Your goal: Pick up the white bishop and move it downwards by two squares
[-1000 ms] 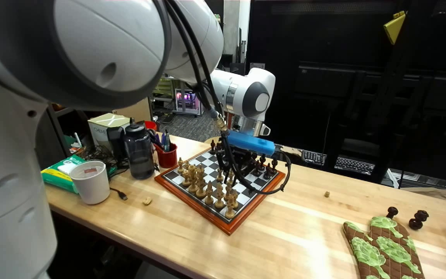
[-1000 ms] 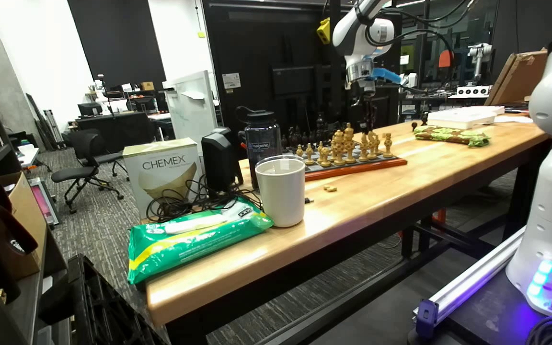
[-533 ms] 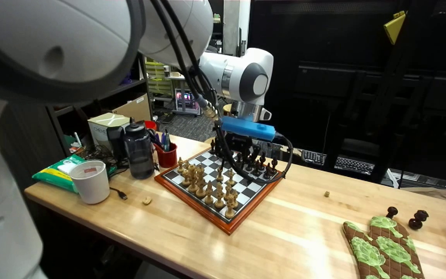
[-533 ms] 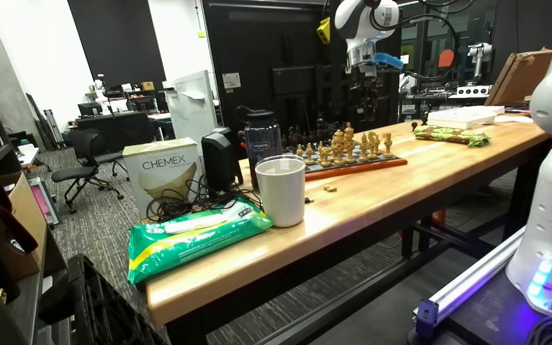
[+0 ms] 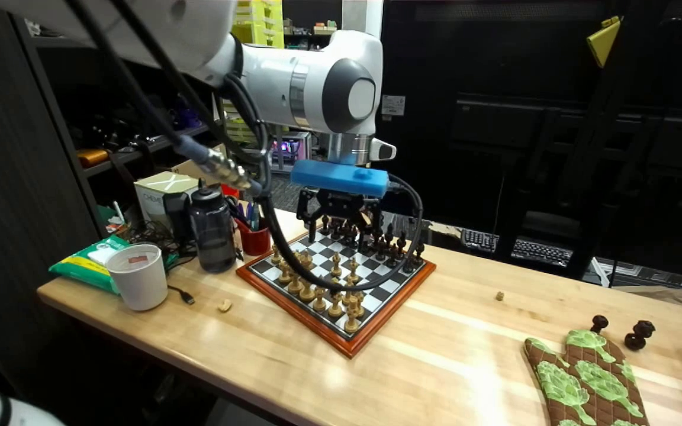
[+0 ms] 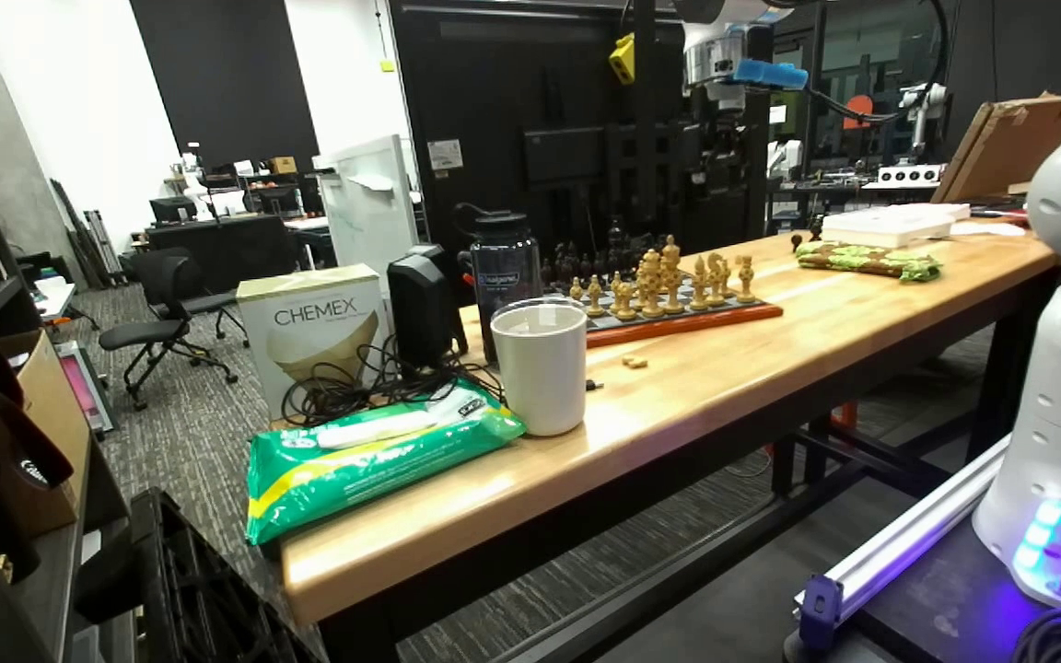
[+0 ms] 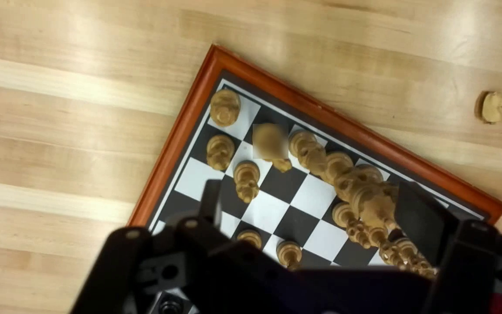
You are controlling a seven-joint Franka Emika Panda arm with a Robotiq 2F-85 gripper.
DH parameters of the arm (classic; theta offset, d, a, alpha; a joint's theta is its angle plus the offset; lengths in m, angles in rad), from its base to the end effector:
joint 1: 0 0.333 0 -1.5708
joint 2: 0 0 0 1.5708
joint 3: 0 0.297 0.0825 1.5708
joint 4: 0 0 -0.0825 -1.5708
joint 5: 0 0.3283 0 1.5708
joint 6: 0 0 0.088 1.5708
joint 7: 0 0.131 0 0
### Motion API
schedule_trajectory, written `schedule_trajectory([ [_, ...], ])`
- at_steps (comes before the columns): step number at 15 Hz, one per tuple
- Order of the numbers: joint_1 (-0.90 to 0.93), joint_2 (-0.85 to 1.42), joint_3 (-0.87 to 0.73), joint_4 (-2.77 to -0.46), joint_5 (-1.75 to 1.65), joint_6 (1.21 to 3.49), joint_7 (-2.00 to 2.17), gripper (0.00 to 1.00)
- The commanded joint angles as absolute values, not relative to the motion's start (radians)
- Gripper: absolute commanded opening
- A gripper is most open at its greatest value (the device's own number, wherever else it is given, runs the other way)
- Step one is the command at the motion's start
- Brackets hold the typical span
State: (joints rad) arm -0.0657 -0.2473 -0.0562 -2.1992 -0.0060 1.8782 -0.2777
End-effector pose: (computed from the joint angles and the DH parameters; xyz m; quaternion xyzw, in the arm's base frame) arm 0.4176 -0.0528 0.4583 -0.9961 -0.0799 0.0355 0.0113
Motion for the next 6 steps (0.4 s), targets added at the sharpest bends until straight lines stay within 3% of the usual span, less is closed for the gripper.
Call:
schedule_trajectory([
  [1, -0.05, -0.449, -0.036, -2.358, -0.052, 1.883, -0.18, 1.0],
  [6, -0.03, -0.475, -0.051, -2.364, -0.038, 1.838, -0.2, 1.0],
])
